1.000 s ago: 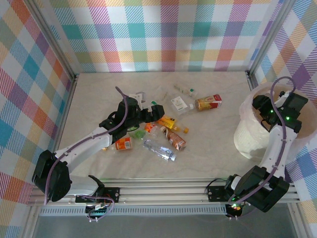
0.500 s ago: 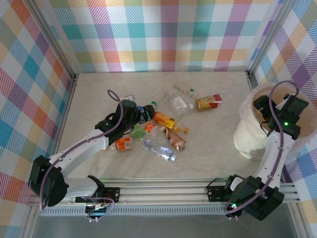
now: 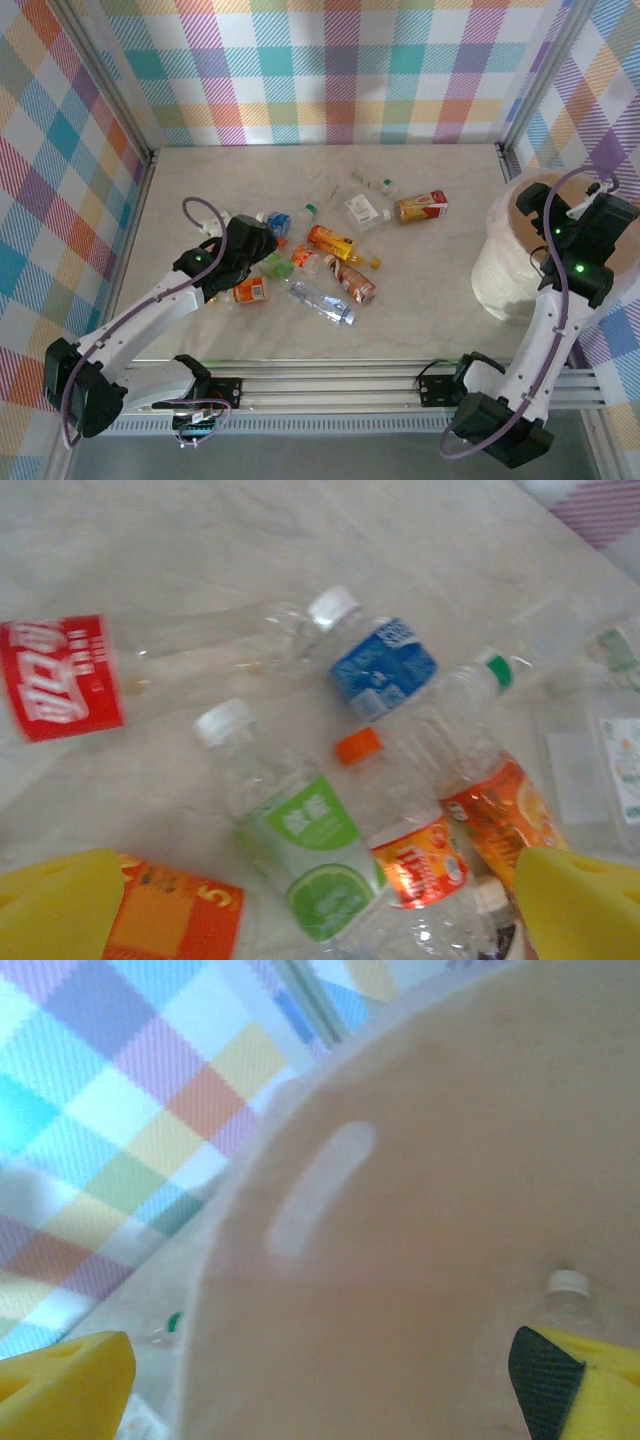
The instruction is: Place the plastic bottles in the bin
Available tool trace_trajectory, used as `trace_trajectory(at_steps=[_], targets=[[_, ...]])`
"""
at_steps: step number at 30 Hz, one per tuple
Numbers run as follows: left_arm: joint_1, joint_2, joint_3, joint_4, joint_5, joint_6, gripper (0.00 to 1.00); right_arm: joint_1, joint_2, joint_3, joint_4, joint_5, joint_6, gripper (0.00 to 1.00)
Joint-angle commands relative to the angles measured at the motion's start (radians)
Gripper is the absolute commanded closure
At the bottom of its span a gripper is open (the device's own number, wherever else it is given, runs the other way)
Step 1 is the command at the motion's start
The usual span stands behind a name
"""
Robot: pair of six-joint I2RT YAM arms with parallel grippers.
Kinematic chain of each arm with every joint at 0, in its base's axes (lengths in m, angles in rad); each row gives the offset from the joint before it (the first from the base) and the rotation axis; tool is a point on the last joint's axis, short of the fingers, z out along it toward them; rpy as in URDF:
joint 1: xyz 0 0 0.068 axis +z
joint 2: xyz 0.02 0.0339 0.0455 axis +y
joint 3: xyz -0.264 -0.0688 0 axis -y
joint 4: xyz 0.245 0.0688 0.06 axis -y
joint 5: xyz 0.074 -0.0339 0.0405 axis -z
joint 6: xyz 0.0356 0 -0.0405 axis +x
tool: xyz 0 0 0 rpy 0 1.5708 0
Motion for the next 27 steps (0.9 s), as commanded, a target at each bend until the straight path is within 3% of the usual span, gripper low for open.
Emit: trace_trajectory(at_steps=[1, 6, 12, 20, 27], targets=[[0.032, -0.047, -0.053, -0.136, -0.04, -0.157, 0.0, 0.042, -0.052, 0.018, 0.038, -0.202, -0.031, 0.0], [0.091, -0.093, -0.142, -0.113, -0.004, -0.288, 0.0, 0.154, -0.067, 0.0, 0.107, -0.381, -0.011, 0.0], [0.184, -0.092, -0.194, -0.094, 0.078, -0.37, 0.0, 0.386, -0.056, -0.064, 0.266, -0.49, 0.036, 0.0], [0.369, -0.128, -0.315, -0.001, 0.269, -0.458, 0.0, 0.624, -0.032, -0.119, 0.364, -0.5, 0.013, 0.0], [0.391, -0.103, -0.419, 0.141, 0.363, -0.576, 0.0, 0.762, 0.016, -0.166, 0.344, -0.438, -0.044, 0.0]])
